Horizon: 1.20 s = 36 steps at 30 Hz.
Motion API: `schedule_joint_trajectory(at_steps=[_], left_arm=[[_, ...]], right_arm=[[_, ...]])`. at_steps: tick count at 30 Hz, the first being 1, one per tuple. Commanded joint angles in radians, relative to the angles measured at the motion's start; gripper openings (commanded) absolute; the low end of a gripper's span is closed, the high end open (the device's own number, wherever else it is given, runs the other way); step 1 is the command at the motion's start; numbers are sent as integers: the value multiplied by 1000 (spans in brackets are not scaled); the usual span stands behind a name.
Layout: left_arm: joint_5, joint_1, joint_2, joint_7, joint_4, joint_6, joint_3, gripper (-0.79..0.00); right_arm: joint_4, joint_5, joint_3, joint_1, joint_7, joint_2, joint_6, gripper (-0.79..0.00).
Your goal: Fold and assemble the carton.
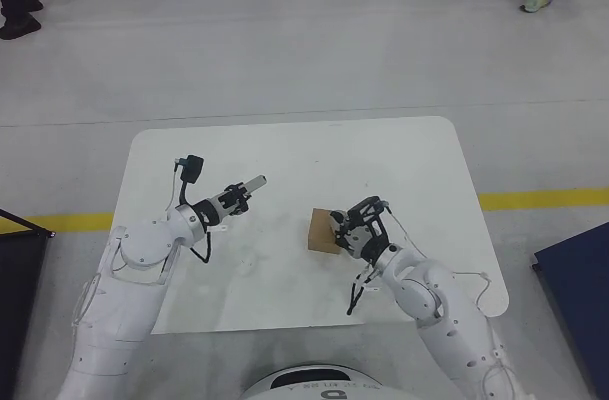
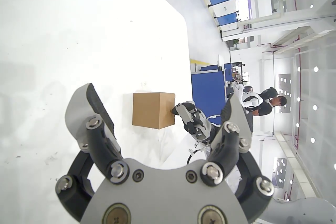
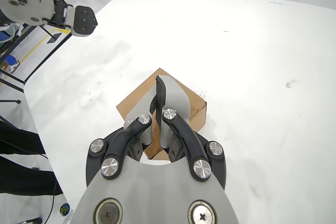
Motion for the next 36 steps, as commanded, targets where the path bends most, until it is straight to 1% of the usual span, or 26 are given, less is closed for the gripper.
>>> schedule_joint_trajectory(at_steps=[1, 8, 16, 18, 22, 26, 28, 32, 36], left_arm=[[0, 0, 0, 0, 0, 0, 0, 0], [0, 0, 0, 0, 0, 0, 0, 0], [0, 0, 0, 0, 0, 0, 0, 0], [0, 0, 0, 0, 0, 0, 0, 0], [0, 0, 0, 0, 0, 0, 0, 0], [0, 0, 0, 0, 0, 0, 0, 0], [0, 0, 0, 0, 0, 0, 0, 0], [0, 0, 0, 0, 0, 0, 0, 0], [0, 0, 0, 0, 0, 0, 0, 0]], right_arm=[[-4, -2, -2, -1, -4, 0, 6, -785], [-49, -4, 16, -26, -22, 6, 10, -785], [-20, -28, -9, -13, -10, 5, 26, -785], [-32, -12, 13, -23, -32, 8, 26, -785], [-55, 40, 97, -74, -80, 19, -1, -785], [-17, 54, 159, -110, -70, 30, -19, -785], [23, 39, 151, -100, -20, 32, -33, -785], [95, 32, 83, -52, 2, 25, -44, -785], [99, 61, 42, -33, 13, 20, -56, -785]])
